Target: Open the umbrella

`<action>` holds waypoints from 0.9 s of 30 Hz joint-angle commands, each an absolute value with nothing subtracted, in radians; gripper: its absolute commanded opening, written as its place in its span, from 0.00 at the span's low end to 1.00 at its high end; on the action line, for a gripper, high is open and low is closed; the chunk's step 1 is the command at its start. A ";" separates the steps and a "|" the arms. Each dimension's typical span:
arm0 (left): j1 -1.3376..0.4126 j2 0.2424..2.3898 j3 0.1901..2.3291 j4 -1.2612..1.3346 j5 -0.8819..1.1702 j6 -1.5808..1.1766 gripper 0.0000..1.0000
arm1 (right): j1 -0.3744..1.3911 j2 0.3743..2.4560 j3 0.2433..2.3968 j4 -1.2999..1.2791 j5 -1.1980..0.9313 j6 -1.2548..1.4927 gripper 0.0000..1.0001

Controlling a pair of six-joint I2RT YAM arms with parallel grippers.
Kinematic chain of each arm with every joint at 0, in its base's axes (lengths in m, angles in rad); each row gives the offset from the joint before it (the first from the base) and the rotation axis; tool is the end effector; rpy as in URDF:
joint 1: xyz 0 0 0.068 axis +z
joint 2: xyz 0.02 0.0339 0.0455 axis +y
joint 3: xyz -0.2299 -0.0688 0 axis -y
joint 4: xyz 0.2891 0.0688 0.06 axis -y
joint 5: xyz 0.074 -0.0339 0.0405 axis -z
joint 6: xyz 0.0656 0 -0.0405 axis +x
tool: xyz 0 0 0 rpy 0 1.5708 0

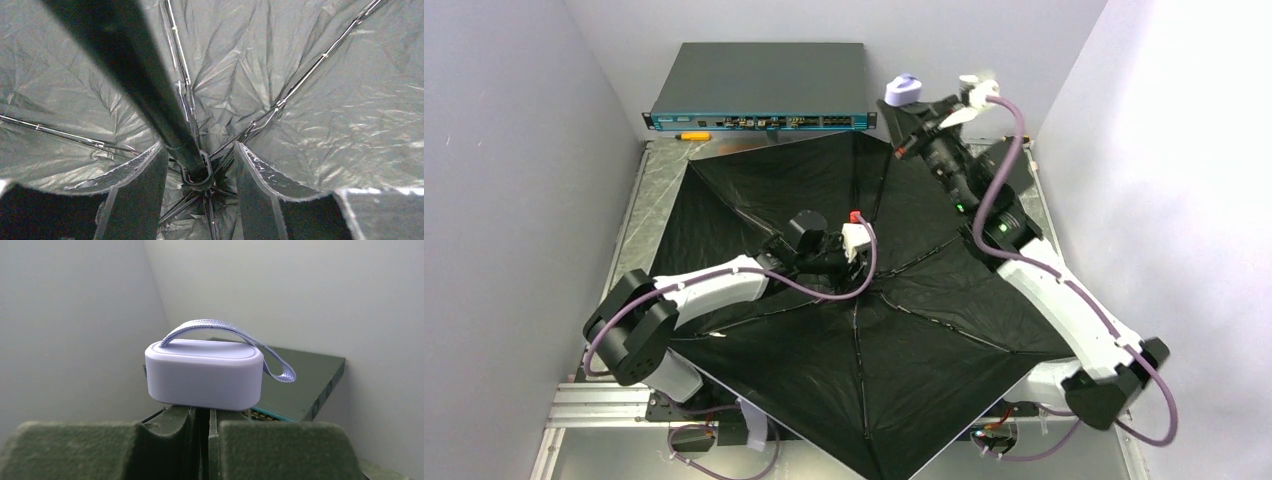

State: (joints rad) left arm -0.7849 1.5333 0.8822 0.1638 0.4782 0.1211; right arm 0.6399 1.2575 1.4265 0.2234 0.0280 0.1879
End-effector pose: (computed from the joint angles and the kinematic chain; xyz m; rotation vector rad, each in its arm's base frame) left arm 0.2578 -0.3002 0.1538 1.1953 1.7521 -0.8951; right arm 0.2843 0.2093 0.4934 -0.2460 1.1827 0.7113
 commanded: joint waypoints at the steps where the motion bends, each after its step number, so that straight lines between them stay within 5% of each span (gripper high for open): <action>1: -0.789 1.471 0.923 -0.012 0.482 0.126 0.55 | 0.638 1.092 1.313 0.536 -0.063 0.262 0.00; 7: -0.789 1.382 0.923 0.115 0.514 0.115 0.63 | 0.646 1.031 1.171 0.514 -0.094 0.268 0.00; 19: -0.805 1.416 0.960 0.143 0.526 0.185 0.38 | 0.646 1.013 1.161 0.514 -0.087 0.266 0.00; 27: -0.814 1.502 0.955 0.134 0.480 0.121 0.31 | 0.645 1.029 1.211 0.529 -0.037 0.234 0.00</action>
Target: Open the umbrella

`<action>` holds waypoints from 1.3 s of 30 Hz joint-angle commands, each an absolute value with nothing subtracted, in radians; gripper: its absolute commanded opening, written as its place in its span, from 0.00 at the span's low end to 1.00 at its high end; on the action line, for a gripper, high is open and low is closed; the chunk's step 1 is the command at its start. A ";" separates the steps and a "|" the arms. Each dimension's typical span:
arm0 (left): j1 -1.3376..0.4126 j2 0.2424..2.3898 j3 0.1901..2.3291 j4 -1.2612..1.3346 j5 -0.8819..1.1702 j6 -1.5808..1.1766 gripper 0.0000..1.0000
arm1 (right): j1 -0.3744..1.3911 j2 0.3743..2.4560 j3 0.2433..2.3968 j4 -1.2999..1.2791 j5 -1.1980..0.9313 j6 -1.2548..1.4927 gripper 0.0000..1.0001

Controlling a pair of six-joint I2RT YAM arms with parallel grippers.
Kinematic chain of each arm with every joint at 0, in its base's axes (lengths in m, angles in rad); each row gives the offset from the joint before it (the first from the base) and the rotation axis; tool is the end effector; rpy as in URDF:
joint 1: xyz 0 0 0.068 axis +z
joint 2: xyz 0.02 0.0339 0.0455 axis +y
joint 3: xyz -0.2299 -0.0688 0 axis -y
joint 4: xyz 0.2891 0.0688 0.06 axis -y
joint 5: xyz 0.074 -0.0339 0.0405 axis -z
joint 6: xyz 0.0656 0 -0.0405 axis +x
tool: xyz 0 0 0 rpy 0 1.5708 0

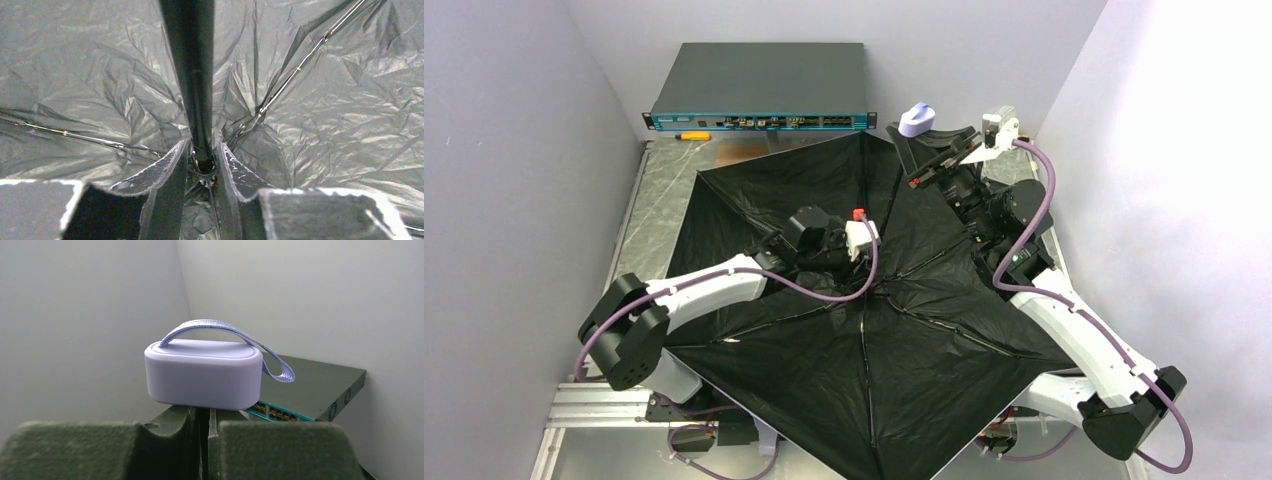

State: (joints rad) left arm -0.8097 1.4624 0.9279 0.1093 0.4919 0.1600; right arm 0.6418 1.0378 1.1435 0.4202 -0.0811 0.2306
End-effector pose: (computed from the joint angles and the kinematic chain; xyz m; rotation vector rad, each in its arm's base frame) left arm 0.2497 -0.3071 0.1920 1.2375 1.6437 -0.9013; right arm 0.2410 0.1868 0.4716 -0.2947 1.0407 0.8313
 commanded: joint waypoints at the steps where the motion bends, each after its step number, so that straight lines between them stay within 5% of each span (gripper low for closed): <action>1: -0.813 1.511 0.949 0.128 0.460 0.108 0.28 | 0.646 1.032 1.218 0.535 -0.025 0.224 0.00; 5: -0.812 1.545 0.883 0.139 0.421 0.064 0.16 | 0.645 1.056 1.287 0.556 0.033 0.182 0.00; 10: -0.824 1.623 0.824 0.138 0.421 0.007 0.23 | 0.603 1.128 1.454 0.599 0.081 0.158 0.00; 17: -0.827 1.756 0.846 0.090 0.352 -0.038 0.20 | 0.549 1.204 1.650 0.586 0.062 0.226 0.00; 39: -0.869 2.090 0.929 -0.066 0.228 -0.012 0.18 | 0.549 1.165 1.593 0.583 0.063 0.223 0.00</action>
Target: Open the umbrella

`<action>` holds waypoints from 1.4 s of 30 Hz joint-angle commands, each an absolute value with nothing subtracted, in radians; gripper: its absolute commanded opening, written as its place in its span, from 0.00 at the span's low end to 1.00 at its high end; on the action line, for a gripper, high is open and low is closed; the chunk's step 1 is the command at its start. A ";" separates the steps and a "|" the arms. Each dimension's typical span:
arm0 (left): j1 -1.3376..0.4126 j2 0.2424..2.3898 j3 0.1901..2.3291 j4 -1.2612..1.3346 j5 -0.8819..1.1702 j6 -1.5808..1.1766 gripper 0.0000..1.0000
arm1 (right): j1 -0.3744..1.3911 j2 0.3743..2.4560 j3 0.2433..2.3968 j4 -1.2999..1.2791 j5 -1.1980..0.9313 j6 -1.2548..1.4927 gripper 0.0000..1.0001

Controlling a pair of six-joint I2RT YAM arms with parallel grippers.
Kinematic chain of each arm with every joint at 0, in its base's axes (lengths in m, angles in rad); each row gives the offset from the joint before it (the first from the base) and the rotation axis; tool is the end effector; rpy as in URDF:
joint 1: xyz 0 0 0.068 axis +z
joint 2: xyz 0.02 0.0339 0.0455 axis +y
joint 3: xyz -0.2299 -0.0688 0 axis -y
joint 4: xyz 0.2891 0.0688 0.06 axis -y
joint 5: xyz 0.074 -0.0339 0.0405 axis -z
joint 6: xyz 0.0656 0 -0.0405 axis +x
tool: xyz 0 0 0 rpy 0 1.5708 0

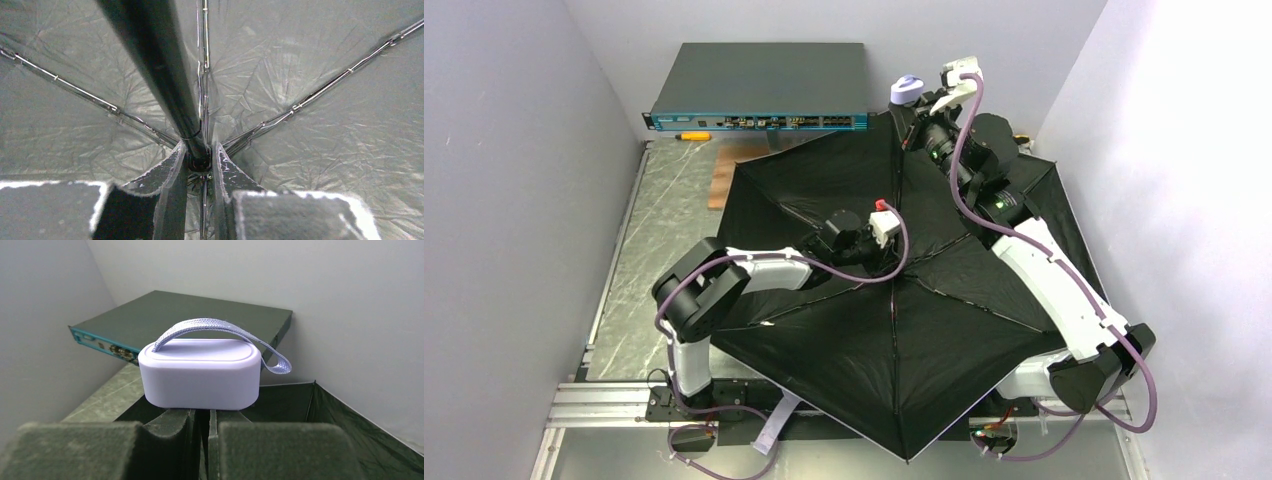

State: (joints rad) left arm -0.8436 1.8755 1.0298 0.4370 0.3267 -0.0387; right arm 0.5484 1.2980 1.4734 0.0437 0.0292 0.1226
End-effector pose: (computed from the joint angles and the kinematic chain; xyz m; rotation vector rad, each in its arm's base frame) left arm 0.2838 -0.3506 0.1021 1.0101 1.8048 -0.8830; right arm 0.3155 0.1905 0.4748 -0.2655 1.3466 0.5446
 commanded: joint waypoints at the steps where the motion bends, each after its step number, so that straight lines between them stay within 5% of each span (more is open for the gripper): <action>1: -0.874 2.112 0.929 -0.063 0.225 -0.012 0.18 | 0.549 1.162 1.588 0.578 0.063 0.226 0.00; 16: -0.947 2.355 0.954 -0.027 0.185 -0.022 0.18 | 0.549 1.113 1.564 0.525 0.063 0.184 0.00; 22: -0.907 2.023 0.873 0.077 0.214 0.070 0.51 | 0.549 1.055 1.411 0.495 -0.020 0.188 0.00; 32: -0.833 1.539 0.966 0.120 0.318 0.184 0.71 | 0.551 0.919 1.020 0.517 -0.144 0.192 0.00; 35: -0.834 1.476 0.985 0.096 0.350 0.191 0.98 | 0.554 0.910 1.005 0.490 -0.158 0.201 0.00; 42: -0.833 1.344 1.015 0.020 0.381 0.287 0.99 | 0.554 0.897 1.038 0.347 -0.234 0.072 0.00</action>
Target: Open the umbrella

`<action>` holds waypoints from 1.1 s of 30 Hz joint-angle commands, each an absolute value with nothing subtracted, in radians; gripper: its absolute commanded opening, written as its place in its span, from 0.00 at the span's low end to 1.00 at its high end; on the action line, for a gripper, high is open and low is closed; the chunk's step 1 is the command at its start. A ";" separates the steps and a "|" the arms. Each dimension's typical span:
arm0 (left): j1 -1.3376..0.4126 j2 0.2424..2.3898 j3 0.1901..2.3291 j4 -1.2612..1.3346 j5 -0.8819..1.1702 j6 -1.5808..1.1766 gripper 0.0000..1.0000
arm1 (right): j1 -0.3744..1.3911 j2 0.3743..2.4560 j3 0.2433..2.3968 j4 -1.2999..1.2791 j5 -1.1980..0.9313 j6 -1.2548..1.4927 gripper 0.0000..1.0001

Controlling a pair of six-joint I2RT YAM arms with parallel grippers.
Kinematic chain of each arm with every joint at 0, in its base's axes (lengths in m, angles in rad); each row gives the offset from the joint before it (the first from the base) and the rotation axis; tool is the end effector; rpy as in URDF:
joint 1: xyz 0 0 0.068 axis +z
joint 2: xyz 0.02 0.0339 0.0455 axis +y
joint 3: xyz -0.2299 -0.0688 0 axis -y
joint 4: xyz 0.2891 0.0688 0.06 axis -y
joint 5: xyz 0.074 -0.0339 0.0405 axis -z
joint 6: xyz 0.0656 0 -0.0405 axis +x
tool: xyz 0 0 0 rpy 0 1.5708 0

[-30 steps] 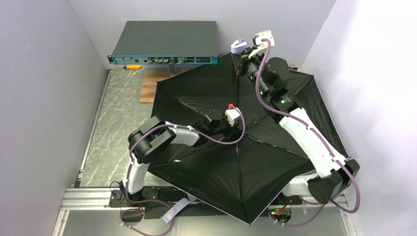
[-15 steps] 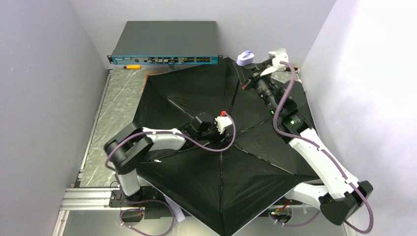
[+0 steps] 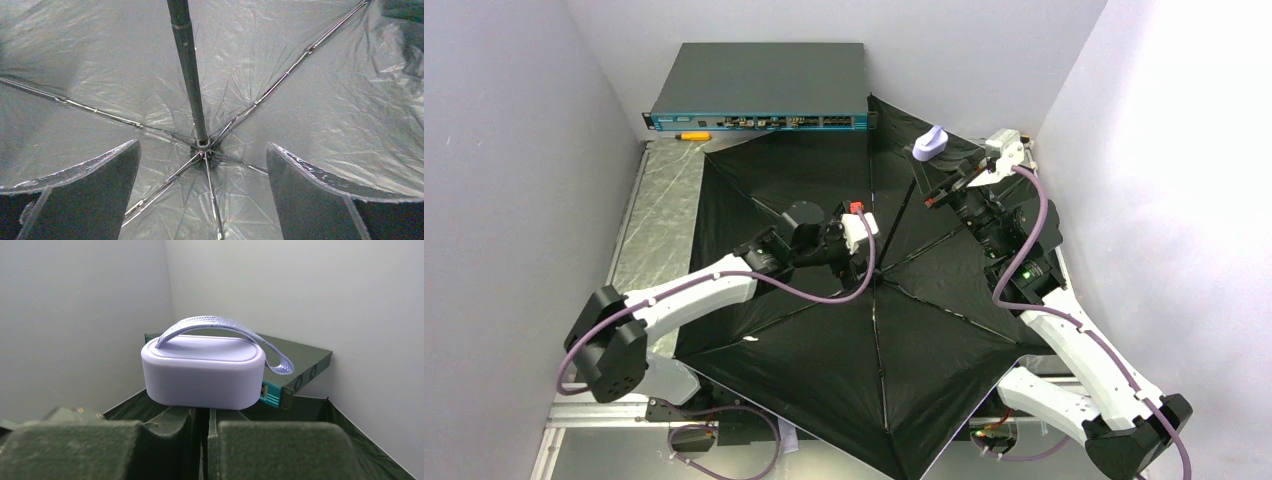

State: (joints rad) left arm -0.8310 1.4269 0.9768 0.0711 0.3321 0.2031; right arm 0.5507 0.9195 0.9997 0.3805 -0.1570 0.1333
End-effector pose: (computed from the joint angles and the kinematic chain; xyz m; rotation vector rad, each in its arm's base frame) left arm 0.2537 -0.3097 0.2189 1.1789 1.6162 -0.7331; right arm 0.2403 0.1596 0.4410 -0.3755 1.0791 0.6970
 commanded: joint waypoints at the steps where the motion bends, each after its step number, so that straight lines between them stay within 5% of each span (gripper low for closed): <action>1: -0.834 1.335 1.027 0.007 0.382 0.303 0.98 | 0.555 0.898 1.048 0.326 -0.240 0.070 0.00; 11: -0.844 1.488 1.250 0.022 0.419 0.235 0.84 | 0.556 0.918 1.080 0.286 -0.311 0.081 0.00; 15: -0.843 1.532 1.326 0.082 0.443 0.109 0.70 | 0.557 0.921 1.091 0.227 -0.312 0.078 0.05; 17: -0.843 1.553 1.366 0.093 0.460 0.050 0.59 | 0.557 0.914 1.077 0.217 -0.291 0.087 0.18; 20: -0.841 1.576 1.401 0.089 0.484 0.008 0.36 | 0.557 0.901 1.069 0.170 -0.285 0.103 0.58; 23: -0.833 1.573 1.394 0.091 0.475 -0.043 0.13 | 0.555 0.862 1.054 0.081 -0.275 0.115 0.82; 27: -0.812 1.561 1.385 0.097 0.488 -0.068 0.00 | 0.539 0.763 0.982 -0.080 -0.211 0.135 0.88; 33: -0.795 1.566 1.399 0.082 0.473 -0.077 0.00 | 0.423 0.675 0.868 -0.241 -0.132 0.305 0.87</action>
